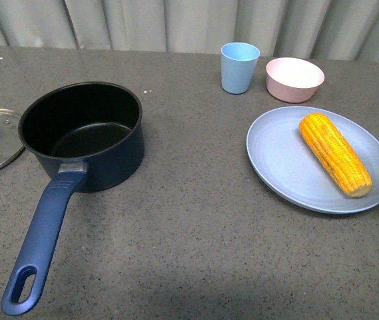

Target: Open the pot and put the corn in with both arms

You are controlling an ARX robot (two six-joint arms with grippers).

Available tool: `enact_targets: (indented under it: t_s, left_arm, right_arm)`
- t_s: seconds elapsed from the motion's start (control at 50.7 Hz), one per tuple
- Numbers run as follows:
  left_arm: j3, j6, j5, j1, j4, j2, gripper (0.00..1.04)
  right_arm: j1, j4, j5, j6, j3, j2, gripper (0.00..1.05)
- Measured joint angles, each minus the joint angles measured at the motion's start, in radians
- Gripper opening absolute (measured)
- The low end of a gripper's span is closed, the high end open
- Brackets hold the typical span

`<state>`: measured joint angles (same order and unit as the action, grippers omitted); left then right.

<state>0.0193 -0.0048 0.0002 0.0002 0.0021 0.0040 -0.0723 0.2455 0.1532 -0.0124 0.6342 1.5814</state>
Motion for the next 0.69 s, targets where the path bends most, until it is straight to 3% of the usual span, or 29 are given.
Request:
enact_targets:
  t_s: [0.335, 0.69]
  left_arm:
    - [0.0, 0.0, 0.0, 0.0, 0.0, 0.0, 0.98]
    - [0.0, 0.0, 0.0, 0.0, 0.0, 0.0, 0.98]
  right_arm:
    - [0.064, -0.161, -0.026, -0.067, 0.281, 0.313, 0.95]
    - [0.087, -0.24, -0.001, -0.066, 0.421, 0.472, 0.95]
